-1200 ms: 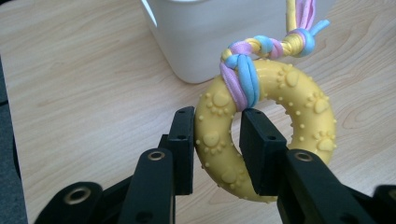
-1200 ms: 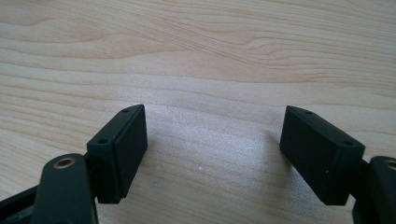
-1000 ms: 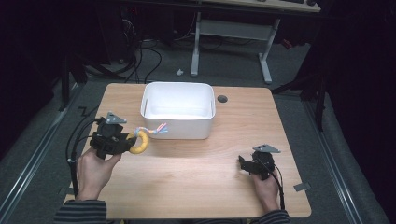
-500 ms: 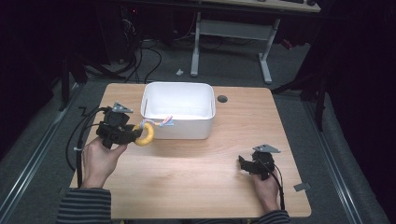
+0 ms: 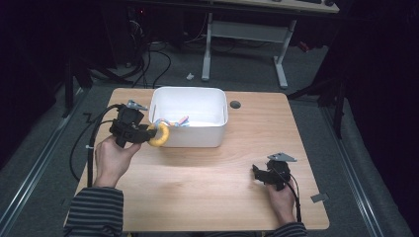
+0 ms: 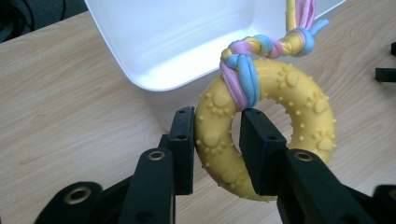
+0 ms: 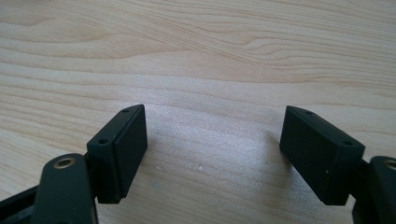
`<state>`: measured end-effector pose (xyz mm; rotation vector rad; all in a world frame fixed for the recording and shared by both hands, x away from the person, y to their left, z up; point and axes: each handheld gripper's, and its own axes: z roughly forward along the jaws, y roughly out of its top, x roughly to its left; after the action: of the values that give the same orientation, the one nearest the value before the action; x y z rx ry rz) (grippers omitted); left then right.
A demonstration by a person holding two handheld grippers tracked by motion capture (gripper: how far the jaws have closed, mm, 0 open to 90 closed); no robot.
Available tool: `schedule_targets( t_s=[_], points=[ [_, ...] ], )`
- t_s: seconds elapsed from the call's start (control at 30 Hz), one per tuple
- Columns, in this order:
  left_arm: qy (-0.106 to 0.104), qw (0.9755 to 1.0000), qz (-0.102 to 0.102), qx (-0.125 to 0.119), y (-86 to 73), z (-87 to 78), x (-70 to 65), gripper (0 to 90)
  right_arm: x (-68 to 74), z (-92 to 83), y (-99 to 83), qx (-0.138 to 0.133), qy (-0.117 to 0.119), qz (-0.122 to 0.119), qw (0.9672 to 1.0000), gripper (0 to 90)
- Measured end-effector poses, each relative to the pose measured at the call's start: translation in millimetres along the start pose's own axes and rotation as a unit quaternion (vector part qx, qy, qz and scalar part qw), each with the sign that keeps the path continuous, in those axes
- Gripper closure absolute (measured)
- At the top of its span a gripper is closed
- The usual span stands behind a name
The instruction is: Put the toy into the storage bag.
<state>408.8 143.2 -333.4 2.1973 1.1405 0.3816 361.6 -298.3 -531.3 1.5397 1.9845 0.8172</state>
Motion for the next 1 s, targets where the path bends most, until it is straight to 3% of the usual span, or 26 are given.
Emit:
schedule_targets(
  t_s=[0.53,0.73,1.0],
  points=[
    [-0.003,1.0000,-0.002,0.003,21.6,13.6,4.5,67.0,0.1,0.0,0.0,0.000,0.000,0.000,1.0000,23.2],
    [-0.003,0.9999,-0.003,-0.016,29.8,11.4,7.1,67.2,0.0,0.2,0.2,0.000,0.002,-0.002,1.0000,23.3],
    [-0.010,0.9998,0.005,-0.015,42.9,15.8,8.5,67.3,0.5,0.3,0.3,0.000,-0.002,0.003,1.0000,23.2]
  ],
)
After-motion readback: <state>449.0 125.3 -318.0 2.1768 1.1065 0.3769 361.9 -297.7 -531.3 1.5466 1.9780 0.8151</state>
